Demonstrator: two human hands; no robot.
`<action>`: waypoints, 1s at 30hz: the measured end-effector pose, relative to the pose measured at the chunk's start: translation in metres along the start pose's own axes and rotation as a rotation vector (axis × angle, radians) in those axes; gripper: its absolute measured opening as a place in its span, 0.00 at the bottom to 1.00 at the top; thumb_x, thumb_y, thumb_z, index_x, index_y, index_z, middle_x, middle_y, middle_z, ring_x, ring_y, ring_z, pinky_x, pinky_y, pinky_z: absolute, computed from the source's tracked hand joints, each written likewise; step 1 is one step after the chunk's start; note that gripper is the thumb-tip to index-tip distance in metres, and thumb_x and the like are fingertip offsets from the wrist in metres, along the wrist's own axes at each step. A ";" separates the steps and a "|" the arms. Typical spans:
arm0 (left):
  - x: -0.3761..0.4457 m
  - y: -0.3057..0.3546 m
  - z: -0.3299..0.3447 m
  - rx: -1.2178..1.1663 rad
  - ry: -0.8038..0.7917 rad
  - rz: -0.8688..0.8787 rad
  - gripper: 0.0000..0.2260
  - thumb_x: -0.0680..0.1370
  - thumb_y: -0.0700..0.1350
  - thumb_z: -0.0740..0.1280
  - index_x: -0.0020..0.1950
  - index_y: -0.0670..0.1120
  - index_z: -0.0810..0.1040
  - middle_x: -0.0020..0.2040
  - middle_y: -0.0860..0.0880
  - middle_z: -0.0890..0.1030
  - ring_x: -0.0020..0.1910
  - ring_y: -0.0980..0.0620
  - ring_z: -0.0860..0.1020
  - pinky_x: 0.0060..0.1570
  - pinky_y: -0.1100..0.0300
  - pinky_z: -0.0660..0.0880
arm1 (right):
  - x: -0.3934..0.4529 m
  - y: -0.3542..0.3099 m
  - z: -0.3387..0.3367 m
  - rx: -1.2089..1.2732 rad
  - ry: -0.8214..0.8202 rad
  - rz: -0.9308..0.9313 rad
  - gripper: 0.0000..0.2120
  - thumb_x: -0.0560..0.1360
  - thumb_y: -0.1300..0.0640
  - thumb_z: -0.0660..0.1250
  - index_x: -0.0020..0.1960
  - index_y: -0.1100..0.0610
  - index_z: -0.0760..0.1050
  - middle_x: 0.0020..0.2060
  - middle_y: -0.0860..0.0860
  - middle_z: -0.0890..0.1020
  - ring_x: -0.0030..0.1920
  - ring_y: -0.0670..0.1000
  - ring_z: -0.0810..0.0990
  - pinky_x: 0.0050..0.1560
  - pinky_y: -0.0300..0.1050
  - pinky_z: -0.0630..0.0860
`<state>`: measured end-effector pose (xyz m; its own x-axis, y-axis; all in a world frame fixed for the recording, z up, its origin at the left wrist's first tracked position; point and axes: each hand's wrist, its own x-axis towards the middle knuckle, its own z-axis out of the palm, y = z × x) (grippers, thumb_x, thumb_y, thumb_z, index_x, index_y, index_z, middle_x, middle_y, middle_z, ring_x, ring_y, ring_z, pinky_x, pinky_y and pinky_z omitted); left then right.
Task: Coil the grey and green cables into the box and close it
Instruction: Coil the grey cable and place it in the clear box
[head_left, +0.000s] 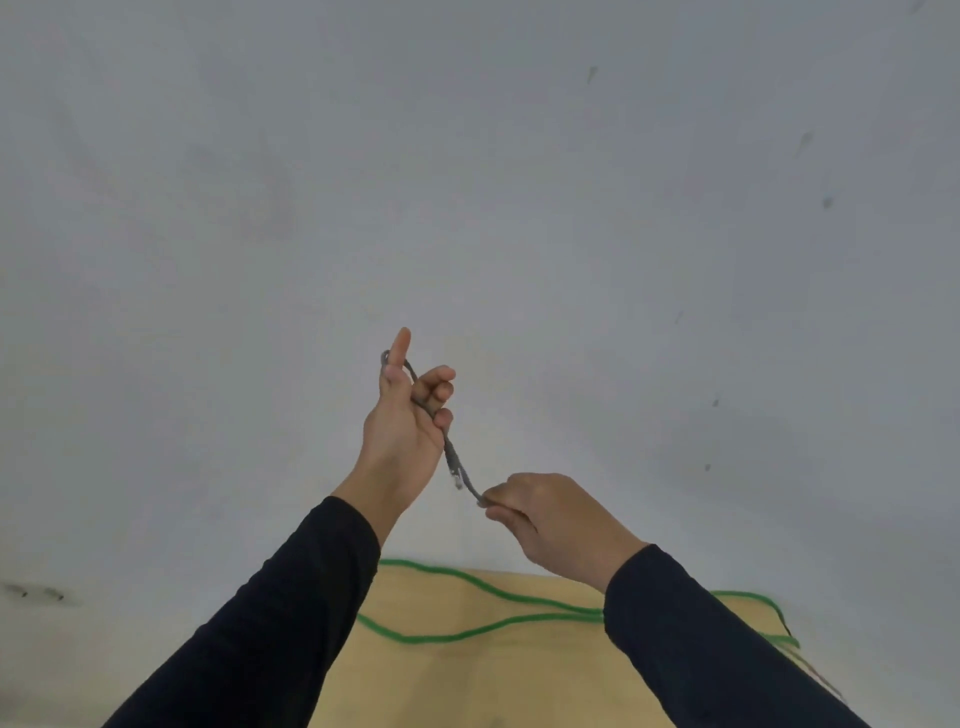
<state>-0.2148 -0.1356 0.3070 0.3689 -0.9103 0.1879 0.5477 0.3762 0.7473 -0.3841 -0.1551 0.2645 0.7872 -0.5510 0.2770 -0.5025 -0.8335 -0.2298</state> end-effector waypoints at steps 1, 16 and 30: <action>0.001 0.001 0.001 -0.023 0.007 -0.006 0.16 0.82 0.53 0.48 0.68 0.59 0.66 0.35 0.52 0.80 0.33 0.56 0.72 0.35 0.63 0.64 | 0.001 -0.003 0.002 -0.005 0.007 -0.009 0.14 0.80 0.54 0.55 0.55 0.58 0.77 0.43 0.56 0.80 0.43 0.57 0.77 0.46 0.51 0.73; -0.020 -0.015 0.001 0.136 -0.147 -0.148 0.17 0.82 0.53 0.48 0.67 0.53 0.70 0.35 0.49 0.76 0.33 0.55 0.68 0.34 0.61 0.62 | -0.011 0.020 0.004 0.137 0.218 0.255 0.12 0.79 0.57 0.58 0.48 0.59 0.79 0.40 0.54 0.82 0.38 0.53 0.76 0.42 0.43 0.72; -0.076 -0.054 -0.011 0.653 -0.536 -0.197 0.22 0.79 0.61 0.46 0.61 0.54 0.72 0.36 0.51 0.77 0.34 0.55 0.68 0.39 0.59 0.63 | 0.007 -0.009 -0.091 0.265 -0.007 0.147 0.08 0.68 0.50 0.73 0.37 0.54 0.79 0.30 0.44 0.78 0.32 0.42 0.73 0.35 0.35 0.70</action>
<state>-0.2646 -0.0850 0.2453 -0.1807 -0.9690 0.1682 -0.0371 0.1776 0.9834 -0.4067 -0.1558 0.3538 0.7155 -0.6642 0.2166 -0.5015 -0.7041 -0.5028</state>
